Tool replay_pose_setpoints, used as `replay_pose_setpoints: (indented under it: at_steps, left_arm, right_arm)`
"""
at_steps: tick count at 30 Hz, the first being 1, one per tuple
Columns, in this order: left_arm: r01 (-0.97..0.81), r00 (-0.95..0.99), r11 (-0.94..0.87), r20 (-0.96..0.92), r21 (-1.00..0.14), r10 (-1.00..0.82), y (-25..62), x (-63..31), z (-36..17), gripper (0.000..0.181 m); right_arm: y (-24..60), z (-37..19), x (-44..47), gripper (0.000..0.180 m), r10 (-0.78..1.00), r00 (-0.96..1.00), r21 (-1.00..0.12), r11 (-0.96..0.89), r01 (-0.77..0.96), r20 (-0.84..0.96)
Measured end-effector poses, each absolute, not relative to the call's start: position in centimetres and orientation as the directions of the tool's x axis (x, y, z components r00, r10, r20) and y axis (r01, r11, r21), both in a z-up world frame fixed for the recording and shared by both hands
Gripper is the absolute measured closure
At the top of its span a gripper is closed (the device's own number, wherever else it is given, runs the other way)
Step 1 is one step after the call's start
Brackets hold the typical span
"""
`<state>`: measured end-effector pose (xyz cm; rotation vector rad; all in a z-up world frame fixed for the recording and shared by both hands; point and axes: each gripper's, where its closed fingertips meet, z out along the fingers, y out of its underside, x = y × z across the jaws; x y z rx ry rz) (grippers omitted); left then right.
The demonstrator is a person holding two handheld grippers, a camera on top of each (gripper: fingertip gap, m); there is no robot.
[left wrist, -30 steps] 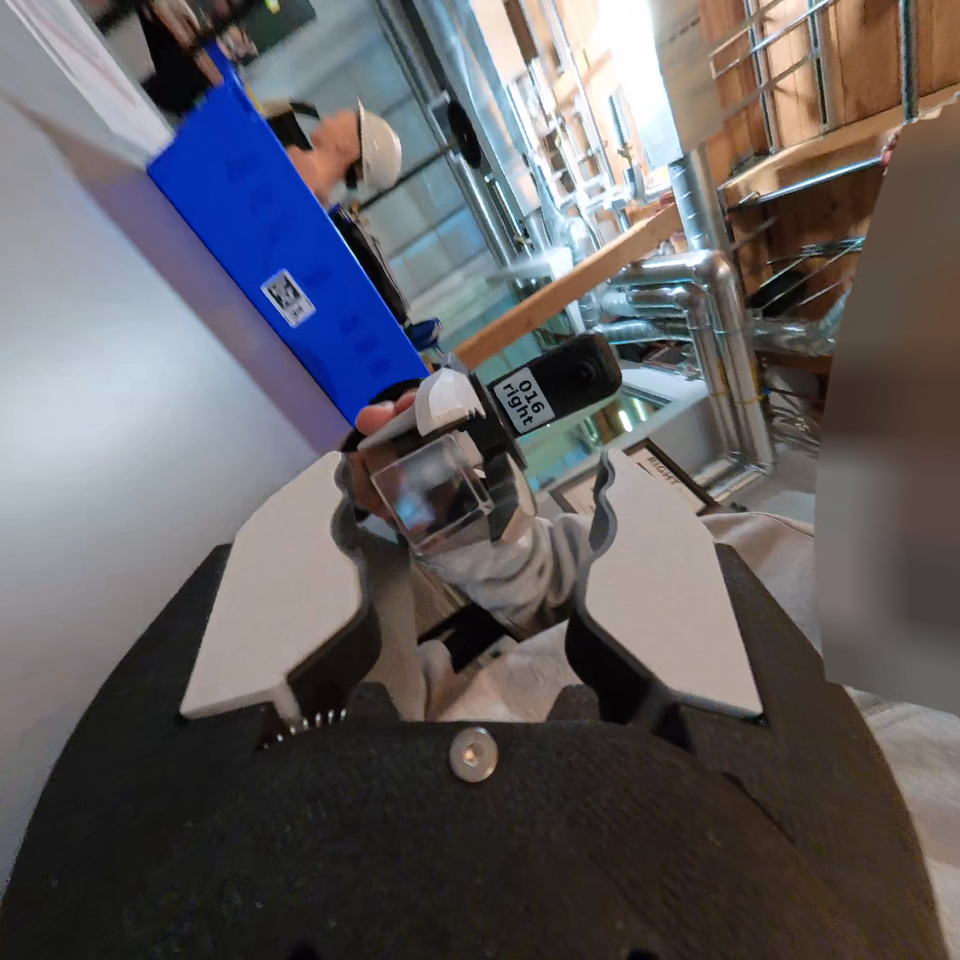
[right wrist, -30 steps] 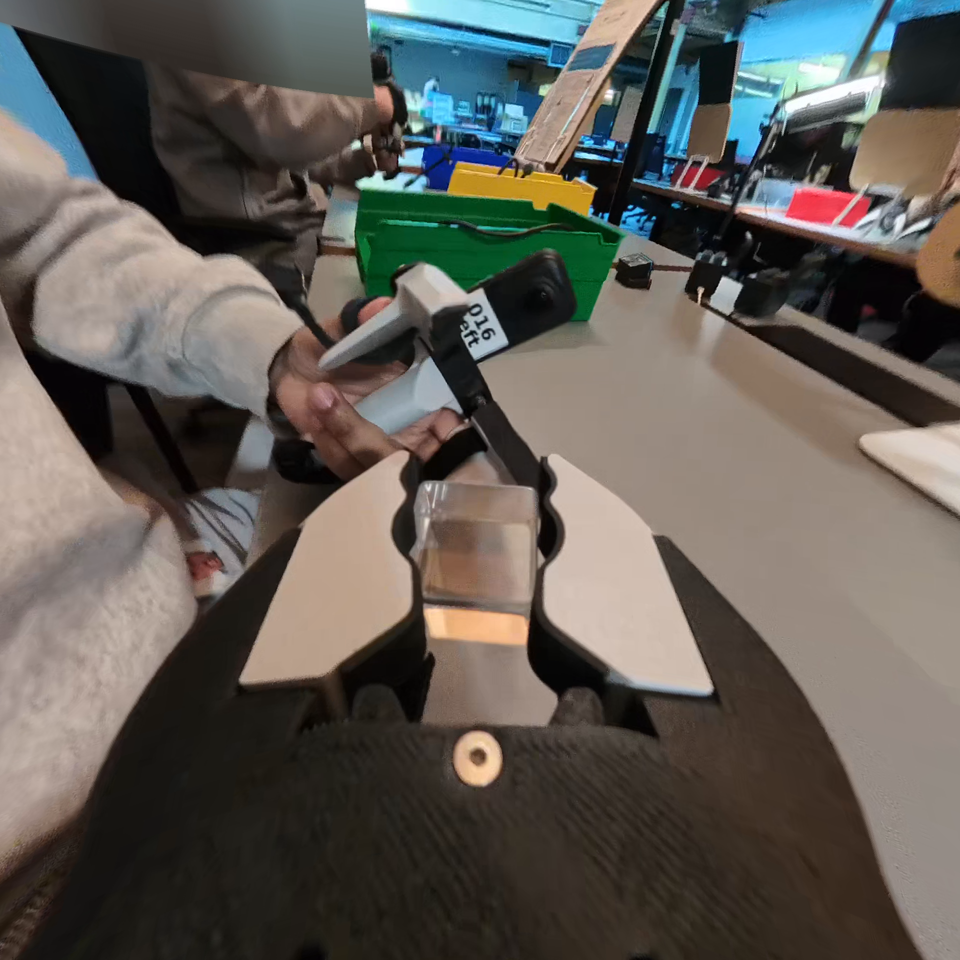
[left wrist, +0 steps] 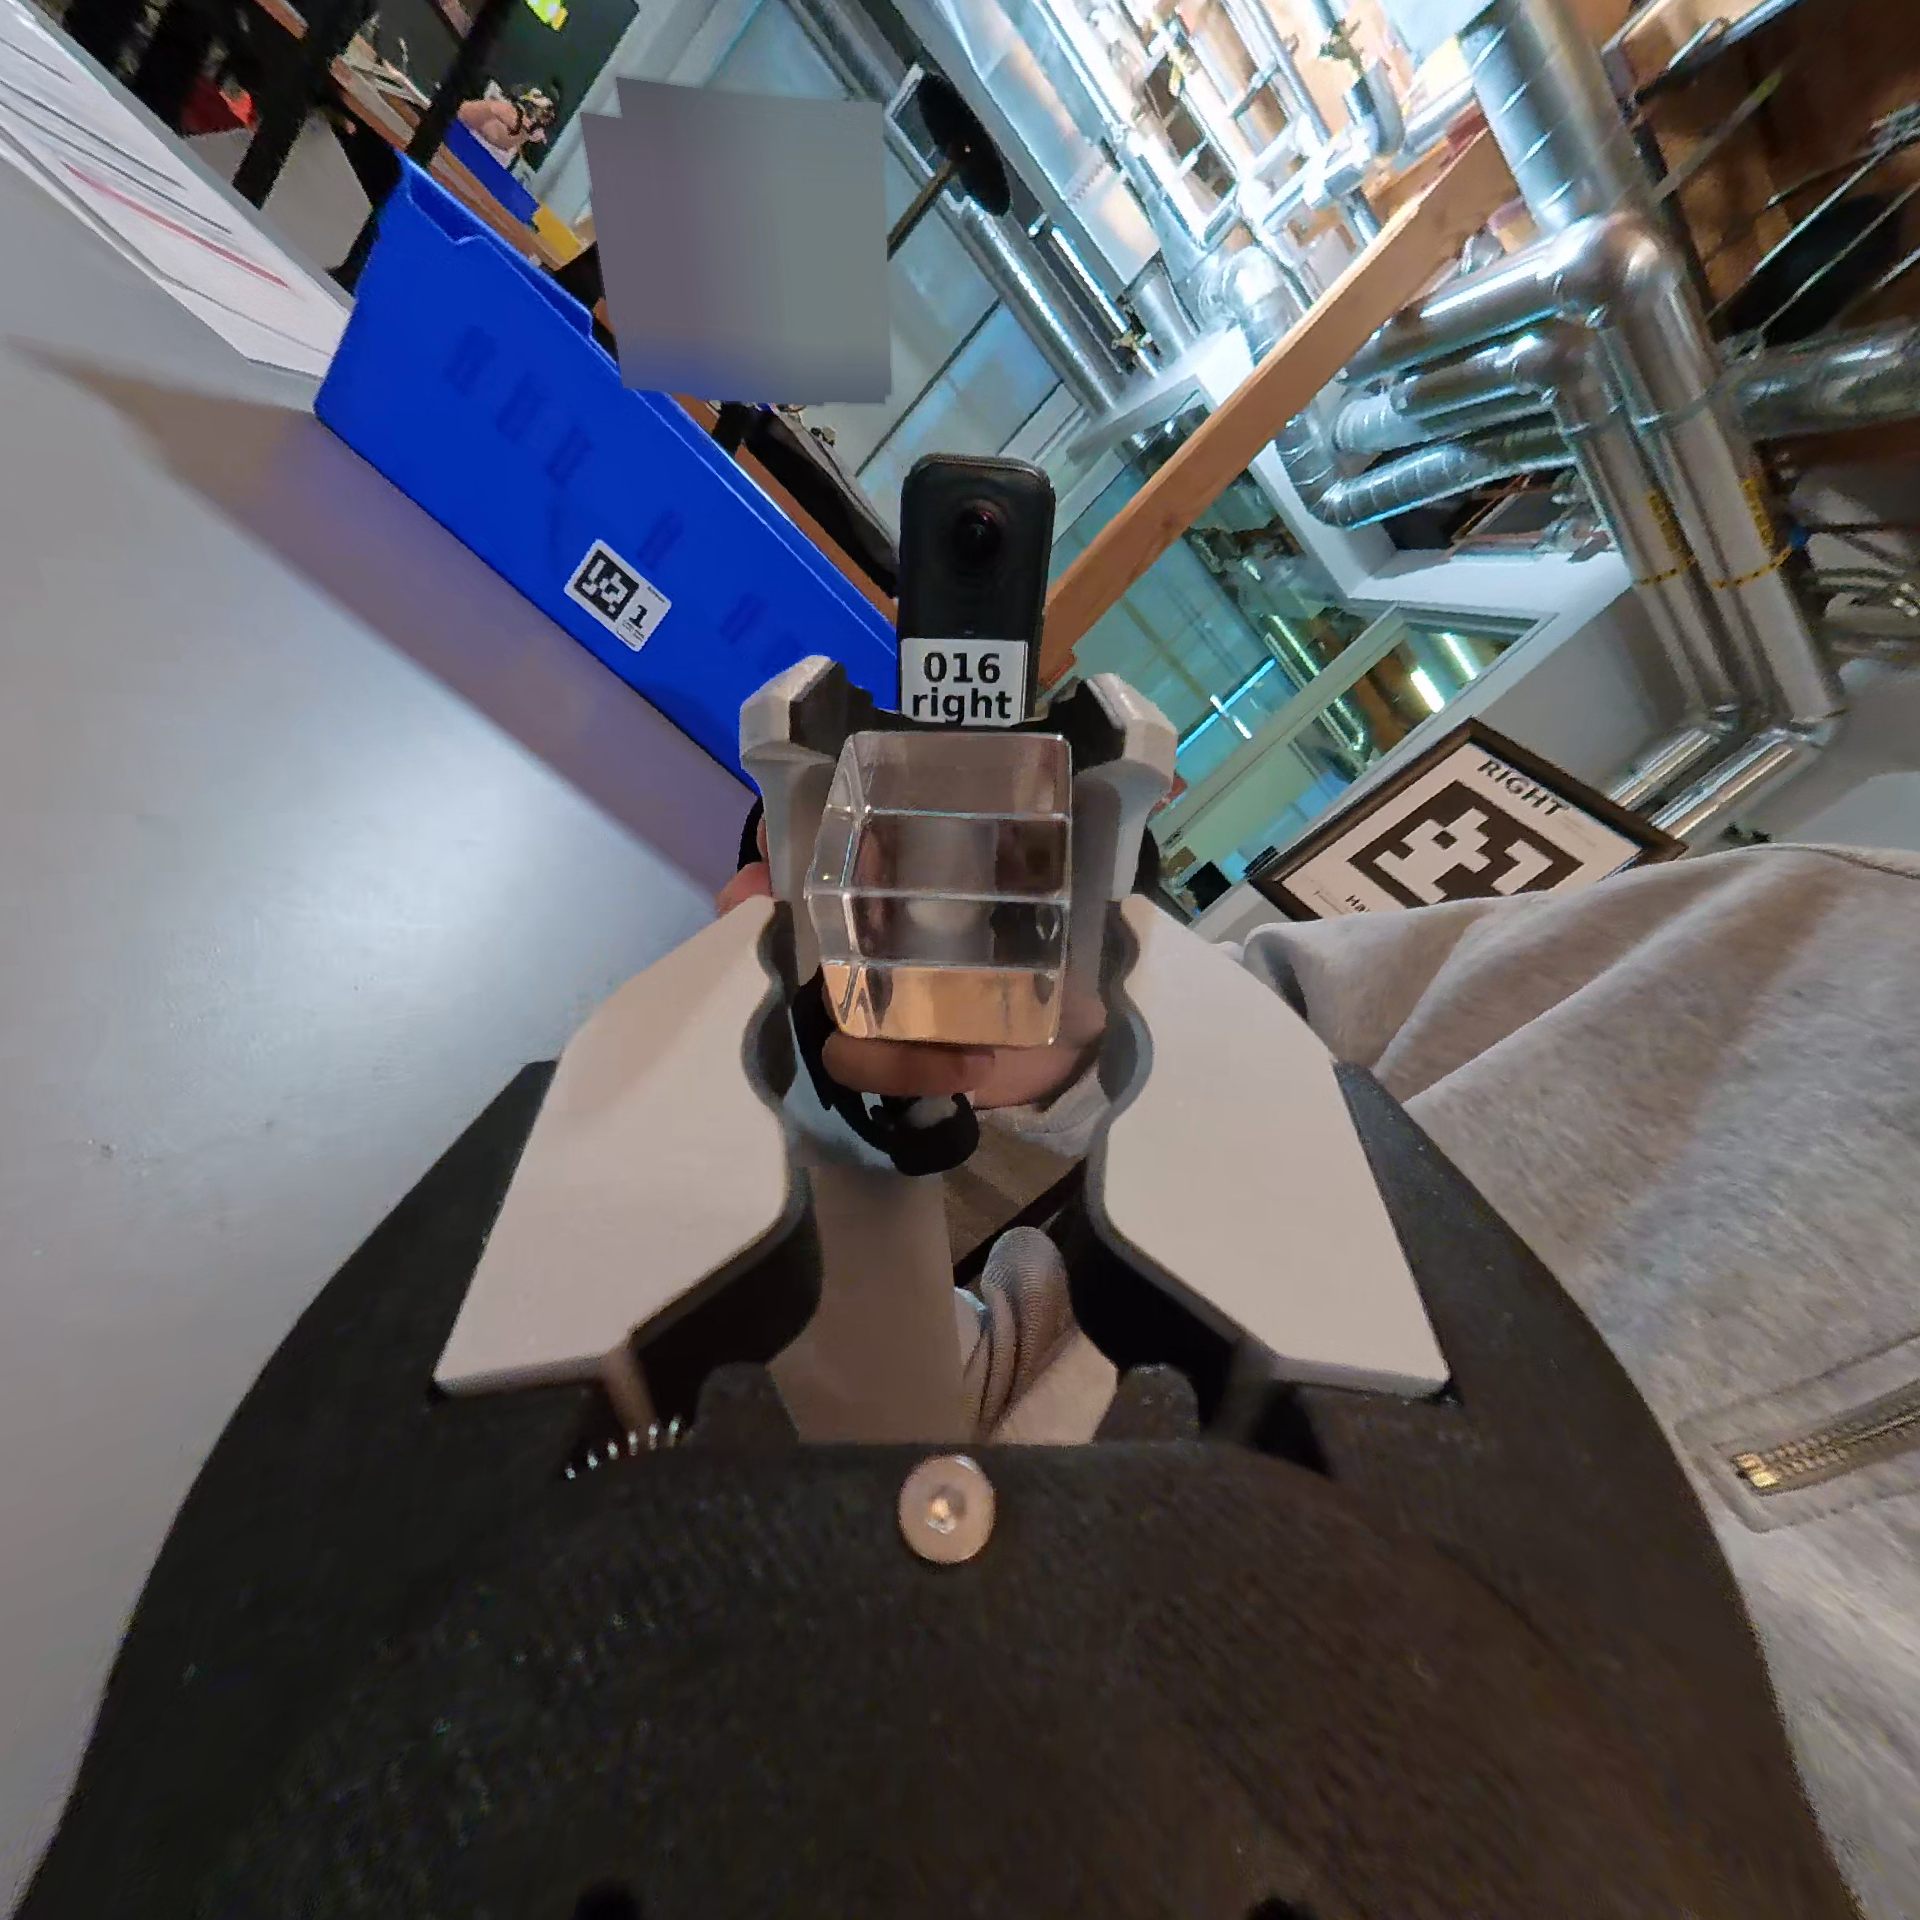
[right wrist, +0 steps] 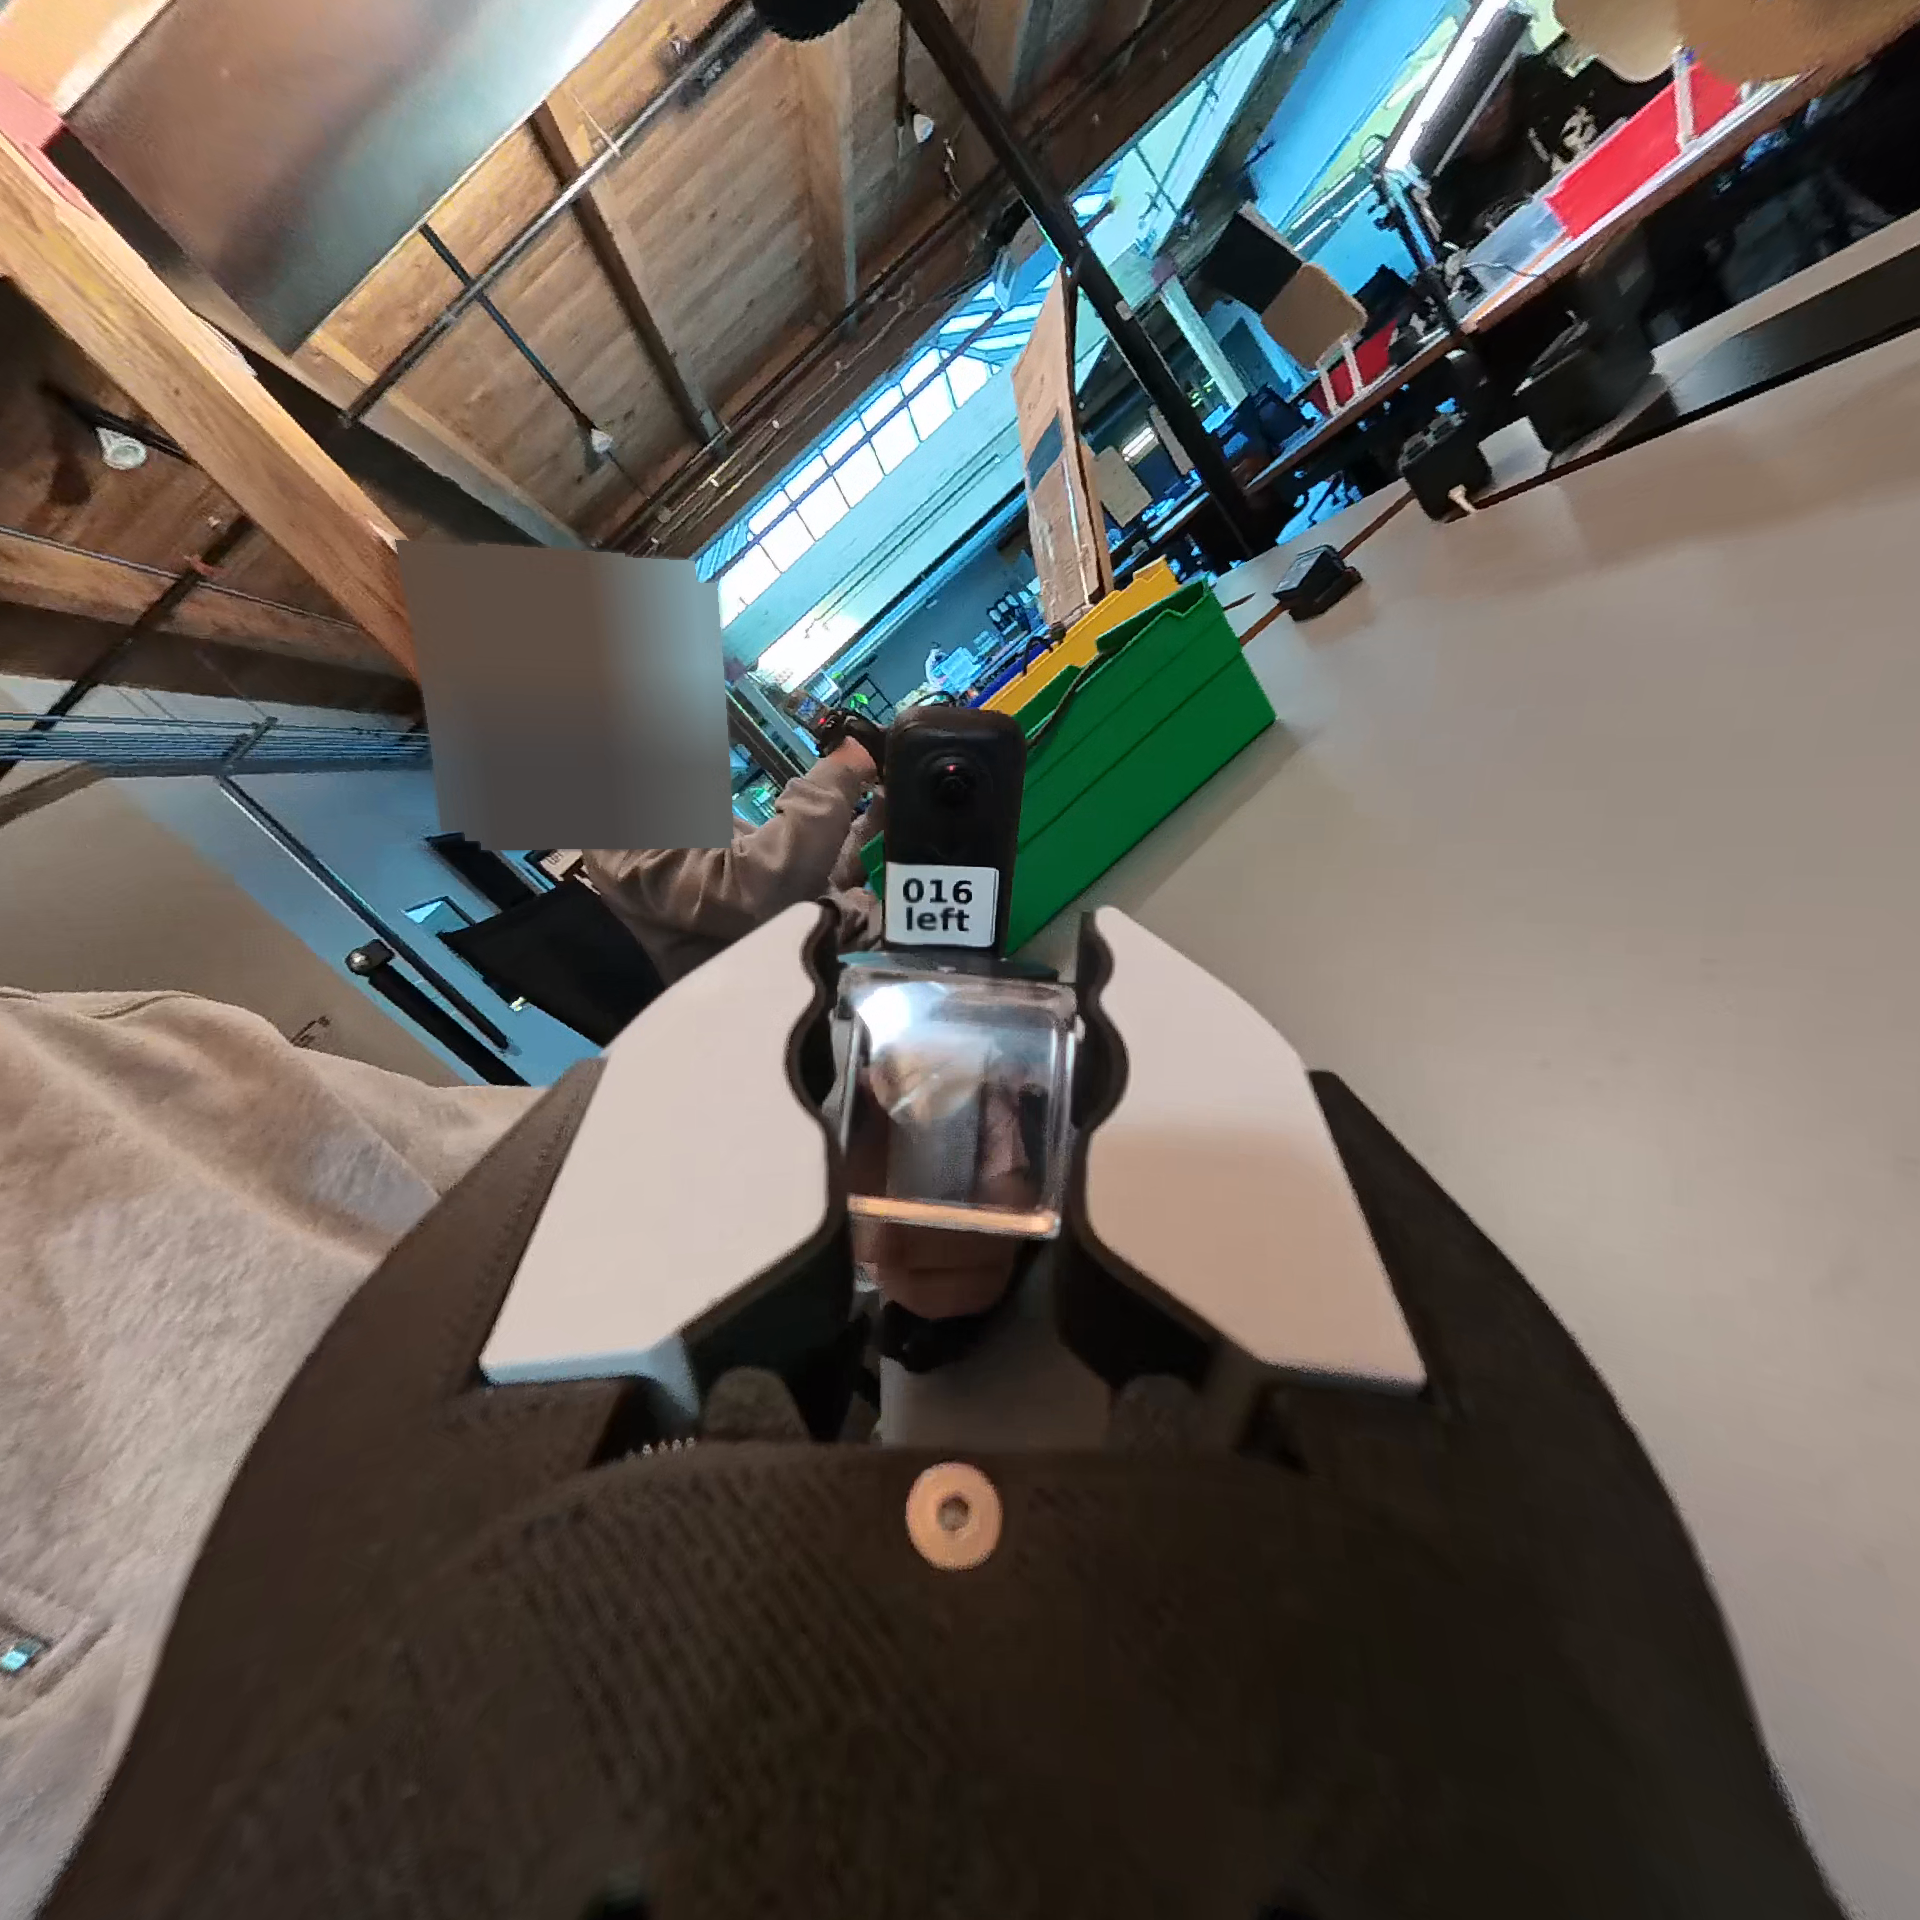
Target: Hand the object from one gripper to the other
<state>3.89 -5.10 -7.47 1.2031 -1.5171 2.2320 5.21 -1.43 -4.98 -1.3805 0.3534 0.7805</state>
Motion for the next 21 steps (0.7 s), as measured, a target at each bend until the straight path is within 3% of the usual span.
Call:
replay_pose_setpoints:
  at_steps: [1, 3, 8, 10, 11, 15, 18, 21]
  left_arm:
    - [-0.556, -0.652, -0.468, 0.71, -0.687, -0.266, -5.0, 3.9, -7.4, 0.127]
    - [-0.563, -0.644, -0.472, 0.718, -0.678, -0.263, -4.7, 4.0, -7.5, 0.135]
    - [-0.596, -0.637, -0.439, 0.729, -0.672, -0.251, -4.4, 3.9, -7.8, 0.135]
    - [-0.629, -0.617, -0.434, 0.754, -0.645, -0.227, -4.2, 3.8, -8.0, 0.135]
    - [-0.642, -0.607, -0.433, 0.765, -0.632, -0.217, -4.0, 3.8, -8.1, 0.135]
    - [-0.681, -0.575, -0.436, 0.798, -0.588, -0.179, -3.5, 3.8, -8.2, 0.135]
    - [-0.711, -0.558, -0.423, 0.817, -0.562, -0.147, -3.7, 3.6, -8.3, 0.135]
    - [-0.696, -0.57, -0.428, 0.806, -0.577, -0.16, -3.6, 3.6, -8.2, 0.135]
  right_arm:
    - [-1.3, -5.1, 5.1, 0.135, 0.276, 0.718, -0.748, -0.007, -0.663, -0.639]
    - [-1.2, -5.2, 4.9, 0.135, 0.271, 0.738, -0.768, -0.008, -0.64, -0.618]
    - [-1.2, -5.6, 4.7, 0.134, 0.297, 0.74, -0.782, -0.045, -0.621, -0.604]
    - [-1.7, -5.0, 5.1, 0.114, 0.338, 0.741, -0.796, -0.043, -0.604, -0.581]
    - [-2.0, -4.9, 5.4, 0.102, 0.347, 0.761, -0.821, -0.045, -0.57, -0.547]
    - [-3.7, -4.6, 6.3, 0.107, 0.346, 0.902, -0.962, -0.01, -0.273, -0.259]
    - [-3.9, -5.2, 4.9, 0.111, 0.35, 0.936, -0.999, -0.008, -0.037, -0.037]
    - [-3.2, -6.1, 4.0, 0.113, 0.34, 0.94, -0.999, -0.042, 0.002, -0.012]
